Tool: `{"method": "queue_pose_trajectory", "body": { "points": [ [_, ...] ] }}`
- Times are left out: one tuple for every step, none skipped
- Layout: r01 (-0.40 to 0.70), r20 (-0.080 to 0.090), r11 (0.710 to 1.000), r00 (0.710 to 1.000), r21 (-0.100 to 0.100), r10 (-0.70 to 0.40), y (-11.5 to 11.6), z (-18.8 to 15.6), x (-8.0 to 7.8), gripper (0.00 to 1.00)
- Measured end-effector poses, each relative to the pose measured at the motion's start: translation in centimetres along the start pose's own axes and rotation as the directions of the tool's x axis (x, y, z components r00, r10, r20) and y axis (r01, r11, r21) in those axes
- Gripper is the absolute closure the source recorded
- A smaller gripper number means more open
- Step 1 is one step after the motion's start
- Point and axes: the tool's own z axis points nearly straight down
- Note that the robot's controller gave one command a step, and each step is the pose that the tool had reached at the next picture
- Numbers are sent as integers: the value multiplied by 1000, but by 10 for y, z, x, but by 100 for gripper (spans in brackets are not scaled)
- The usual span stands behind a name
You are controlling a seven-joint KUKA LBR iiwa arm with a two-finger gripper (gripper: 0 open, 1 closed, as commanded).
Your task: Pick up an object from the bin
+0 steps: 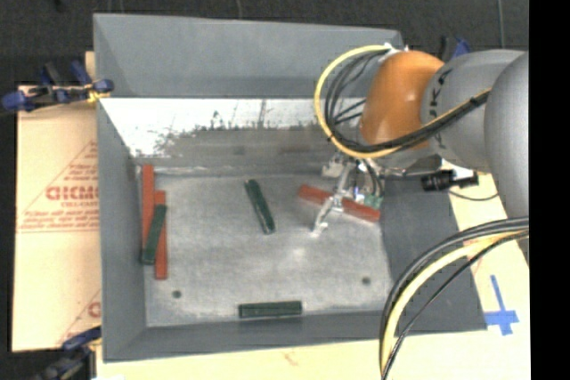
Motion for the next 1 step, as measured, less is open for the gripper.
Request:
{"method": "queue_pose_trajectory", "body": {
  "points": [
    [3, -3, 1000, 1000, 0, -3, 1, -4, -2, 100]
  ]
}}
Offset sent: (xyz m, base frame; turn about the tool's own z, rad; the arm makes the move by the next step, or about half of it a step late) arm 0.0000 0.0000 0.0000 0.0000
